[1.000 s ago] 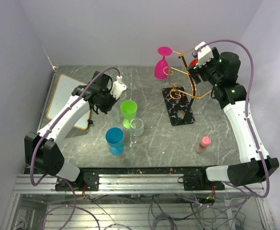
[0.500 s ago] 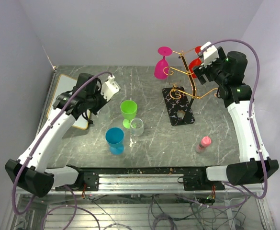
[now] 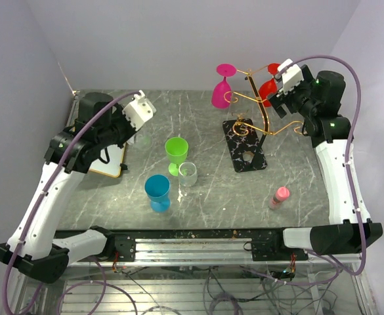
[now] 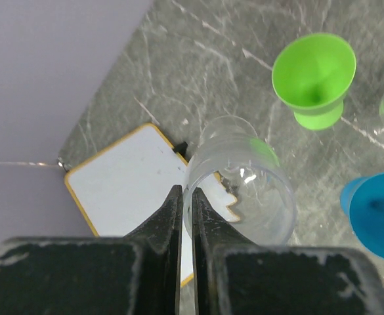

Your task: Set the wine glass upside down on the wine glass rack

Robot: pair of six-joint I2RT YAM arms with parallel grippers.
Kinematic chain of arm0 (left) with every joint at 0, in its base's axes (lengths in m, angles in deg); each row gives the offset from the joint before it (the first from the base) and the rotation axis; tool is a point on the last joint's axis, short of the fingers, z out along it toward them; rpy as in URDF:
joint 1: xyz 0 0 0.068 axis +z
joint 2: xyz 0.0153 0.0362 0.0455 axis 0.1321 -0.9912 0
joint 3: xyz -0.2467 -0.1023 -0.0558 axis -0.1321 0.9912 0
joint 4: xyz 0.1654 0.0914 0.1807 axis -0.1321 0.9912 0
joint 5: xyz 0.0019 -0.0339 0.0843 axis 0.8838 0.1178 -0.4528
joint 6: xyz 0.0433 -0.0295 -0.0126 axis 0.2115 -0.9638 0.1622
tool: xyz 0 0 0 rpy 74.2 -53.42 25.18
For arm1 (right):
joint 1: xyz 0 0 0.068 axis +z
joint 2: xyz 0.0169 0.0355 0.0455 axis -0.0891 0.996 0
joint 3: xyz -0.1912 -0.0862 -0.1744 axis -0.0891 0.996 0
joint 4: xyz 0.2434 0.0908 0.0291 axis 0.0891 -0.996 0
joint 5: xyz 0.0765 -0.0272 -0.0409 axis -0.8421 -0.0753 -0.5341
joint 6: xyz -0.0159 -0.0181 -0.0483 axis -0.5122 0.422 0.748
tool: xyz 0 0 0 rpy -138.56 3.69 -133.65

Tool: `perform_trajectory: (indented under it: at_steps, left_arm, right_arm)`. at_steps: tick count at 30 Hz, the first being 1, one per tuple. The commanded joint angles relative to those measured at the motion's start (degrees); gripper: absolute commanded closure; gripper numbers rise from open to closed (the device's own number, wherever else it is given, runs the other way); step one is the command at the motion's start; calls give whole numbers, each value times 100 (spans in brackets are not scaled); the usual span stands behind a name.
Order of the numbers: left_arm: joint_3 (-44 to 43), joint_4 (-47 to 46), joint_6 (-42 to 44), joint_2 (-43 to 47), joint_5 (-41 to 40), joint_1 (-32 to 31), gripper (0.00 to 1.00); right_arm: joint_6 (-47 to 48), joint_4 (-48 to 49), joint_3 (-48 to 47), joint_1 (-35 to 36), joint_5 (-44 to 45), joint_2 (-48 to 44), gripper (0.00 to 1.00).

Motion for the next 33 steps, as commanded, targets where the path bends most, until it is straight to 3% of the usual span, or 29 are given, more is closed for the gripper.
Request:
perform_trajectory:
  at_steps: [1, 12, 18, 24, 27, 33]
  left_arm:
    - [-659, -364, 5, 52, 484, -29, 93]
    - [-1239, -1679, -2214, -49, 1759, -29, 93]
    - [-1283, -2784, -3511, -334, 2404, -29, 93]
    - [-1357, -3322, -3958, -693, 2500, -29, 93]
    - [-1429, -3481, -4083, -817, 2486, -25, 93]
    - [-1575, -3570, -4132, -987, 2464, -29, 93]
  right_arm:
    - [-27, -340, -404, -46, -287, -53, 16]
    - [-1408, -258, -794, -55, -1827, -140, 20]
    - [-3345, 618, -525, -38, -3235, -24, 24]
    - [-5823, 2358, 174, -3, -4361, 118, 26]
    - [-6579, 3007, 523, 152, -4636, 227, 27]
    - [-6853, 3166, 624, 611, -4519, 530, 33]
